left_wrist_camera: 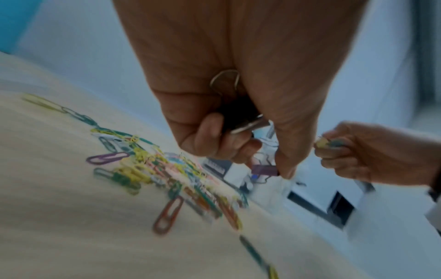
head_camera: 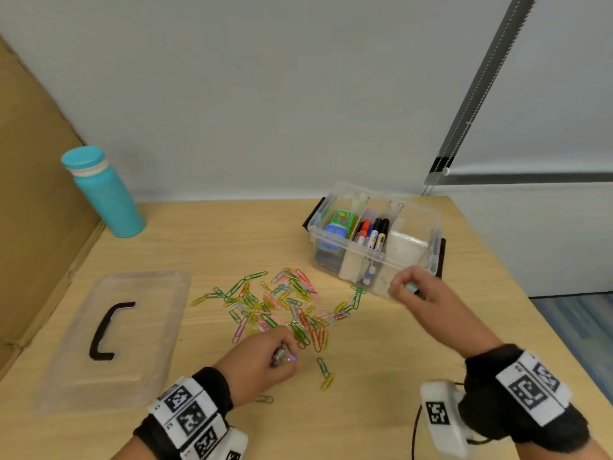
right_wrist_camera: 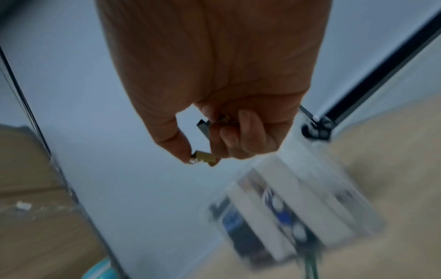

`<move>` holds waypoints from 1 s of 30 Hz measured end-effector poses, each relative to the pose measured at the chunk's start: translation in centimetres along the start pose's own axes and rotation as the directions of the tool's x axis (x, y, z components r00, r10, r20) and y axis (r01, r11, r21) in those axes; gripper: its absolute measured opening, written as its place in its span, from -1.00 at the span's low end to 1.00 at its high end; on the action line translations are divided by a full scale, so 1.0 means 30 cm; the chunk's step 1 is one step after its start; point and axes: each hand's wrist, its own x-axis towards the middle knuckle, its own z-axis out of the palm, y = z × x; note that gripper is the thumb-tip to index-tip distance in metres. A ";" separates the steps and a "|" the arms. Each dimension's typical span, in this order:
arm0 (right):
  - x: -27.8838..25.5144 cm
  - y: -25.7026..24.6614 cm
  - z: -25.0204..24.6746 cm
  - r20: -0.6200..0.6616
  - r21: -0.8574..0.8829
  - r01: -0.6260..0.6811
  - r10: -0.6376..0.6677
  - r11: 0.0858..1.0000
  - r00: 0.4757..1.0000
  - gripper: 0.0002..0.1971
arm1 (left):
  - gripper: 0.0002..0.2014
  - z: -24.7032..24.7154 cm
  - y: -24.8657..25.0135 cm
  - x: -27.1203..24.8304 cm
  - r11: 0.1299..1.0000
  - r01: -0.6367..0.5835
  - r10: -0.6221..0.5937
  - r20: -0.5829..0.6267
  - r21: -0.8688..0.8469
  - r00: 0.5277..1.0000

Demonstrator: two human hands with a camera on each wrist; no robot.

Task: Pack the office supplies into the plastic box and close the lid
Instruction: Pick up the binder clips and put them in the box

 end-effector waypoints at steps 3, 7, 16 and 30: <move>0.112 -0.016 -0.134 -0.209 -0.100 -0.005 -0.017 0.995 0.978 -0.88 | -0.88 -0.037 0.013 0.050 0.994 -0.028 0.010 -0.161 -0.108 0.987; 0.310 -0.022 -0.234 -0.225 -0.309 -0.159 0.090 0.938 0.970 -0.73 | -0.85 -0.039 0.009 0.126 0.986 0.029 -0.073 -0.272 -0.163 0.959; 0.567 0.009 -0.275 0.019 -0.649 -0.179 0.251 0.739 0.968 -0.67 | -0.90 0.005 0.017 0.207 0.975 0.089 -0.147 -0.291 -0.203 0.945; 0.311 0.296 -0.114 -0.234 -0.402 -0.075 -0.023 0.913 0.972 -0.46 | -0.86 -0.063 0.291 0.327 0.996 -0.020 -0.004 -0.284 -0.082 0.959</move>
